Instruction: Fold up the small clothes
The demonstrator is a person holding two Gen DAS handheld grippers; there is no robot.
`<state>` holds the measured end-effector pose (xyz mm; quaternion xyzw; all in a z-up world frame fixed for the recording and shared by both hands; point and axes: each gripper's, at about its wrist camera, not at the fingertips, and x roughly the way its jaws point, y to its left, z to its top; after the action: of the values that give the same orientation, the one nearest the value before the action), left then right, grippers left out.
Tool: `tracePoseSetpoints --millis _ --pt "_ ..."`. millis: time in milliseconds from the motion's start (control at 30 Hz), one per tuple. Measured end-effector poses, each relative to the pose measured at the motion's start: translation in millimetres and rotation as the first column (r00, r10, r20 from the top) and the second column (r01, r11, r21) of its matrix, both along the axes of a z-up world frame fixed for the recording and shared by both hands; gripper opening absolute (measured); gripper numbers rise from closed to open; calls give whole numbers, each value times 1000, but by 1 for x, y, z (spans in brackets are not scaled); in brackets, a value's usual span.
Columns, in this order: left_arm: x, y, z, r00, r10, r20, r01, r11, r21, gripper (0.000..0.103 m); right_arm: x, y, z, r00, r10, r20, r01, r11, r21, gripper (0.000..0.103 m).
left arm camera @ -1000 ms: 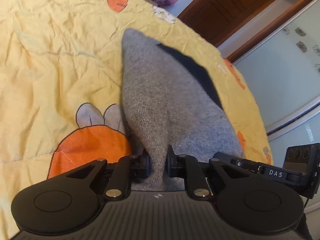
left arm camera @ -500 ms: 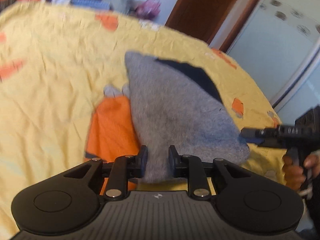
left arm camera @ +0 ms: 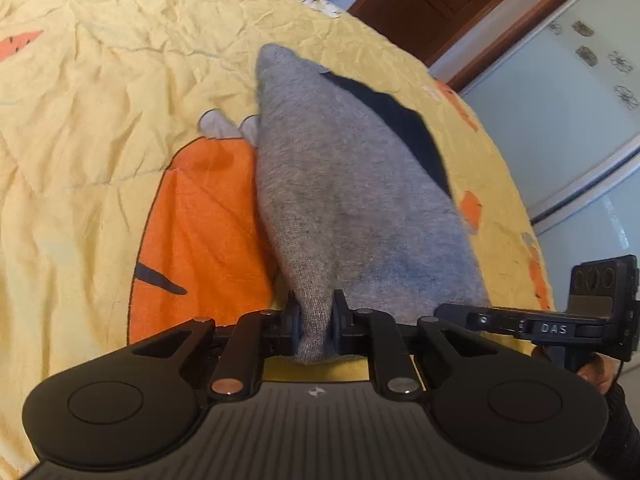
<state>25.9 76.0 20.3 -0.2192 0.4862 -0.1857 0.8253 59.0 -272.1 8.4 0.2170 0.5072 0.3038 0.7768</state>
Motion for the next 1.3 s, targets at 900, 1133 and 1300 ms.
tracePoseSetpoints --millis 900,1133,1300 --pt "39 -128 -4 919 -160 361 -63 843 534 88 140 46 9 977 -102 188 147 959 -243 20" --pt "26 -117 12 922 -123 367 -85 860 502 88 127 58 24 950 -105 294 217 899 -380 71" --pt "-17 -111 18 893 -168 418 -78 856 511 88 58 43 60 854 -202 479 323 929 -184 73"
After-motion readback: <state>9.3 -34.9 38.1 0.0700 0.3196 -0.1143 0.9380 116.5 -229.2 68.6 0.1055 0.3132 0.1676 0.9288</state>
